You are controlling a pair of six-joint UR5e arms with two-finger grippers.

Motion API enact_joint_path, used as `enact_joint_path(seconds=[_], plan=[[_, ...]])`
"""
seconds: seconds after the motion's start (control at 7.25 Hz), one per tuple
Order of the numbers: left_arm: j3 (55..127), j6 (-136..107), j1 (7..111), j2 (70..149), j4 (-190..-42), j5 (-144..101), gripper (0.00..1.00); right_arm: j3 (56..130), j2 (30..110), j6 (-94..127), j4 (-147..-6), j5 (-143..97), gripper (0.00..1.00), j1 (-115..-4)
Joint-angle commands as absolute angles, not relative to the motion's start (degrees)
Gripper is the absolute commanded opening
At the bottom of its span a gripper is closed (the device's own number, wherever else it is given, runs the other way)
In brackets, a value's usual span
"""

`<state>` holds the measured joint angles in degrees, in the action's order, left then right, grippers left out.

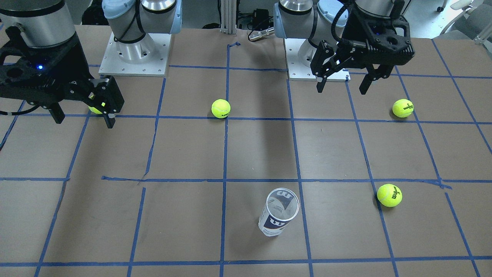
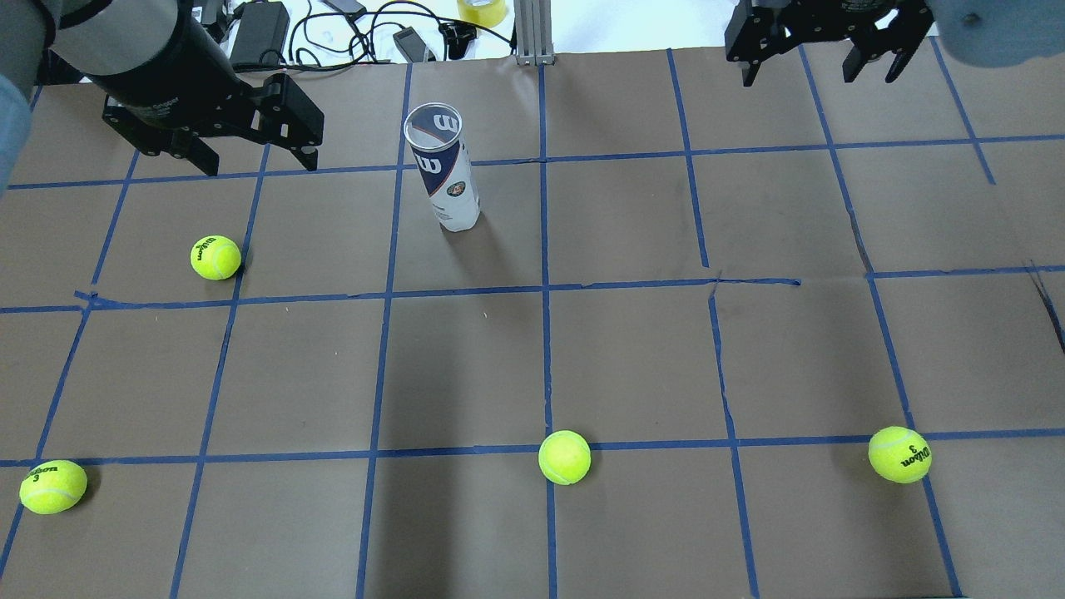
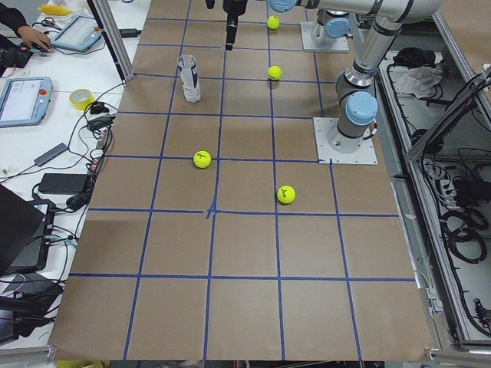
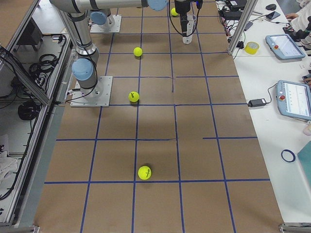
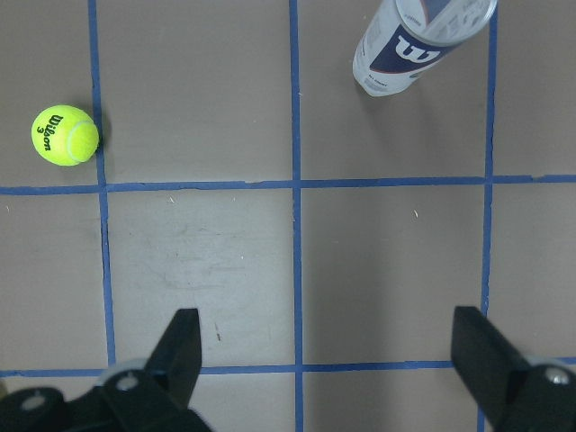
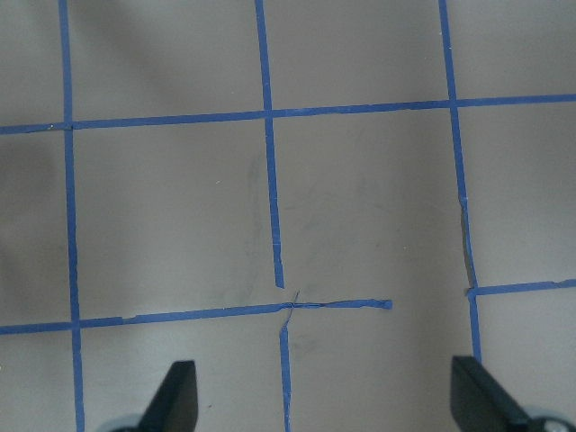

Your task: Lift up tennis ball bucket

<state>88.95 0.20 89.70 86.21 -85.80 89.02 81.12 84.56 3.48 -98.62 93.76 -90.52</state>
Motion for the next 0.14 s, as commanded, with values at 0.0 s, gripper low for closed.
enact_joint_path(seconds=[0.0], plan=[[89.1,0.3,89.6,86.1,-85.8,88.6,1.00,81.1,84.7,3.5,-98.4,94.3,1.00,-90.5]])
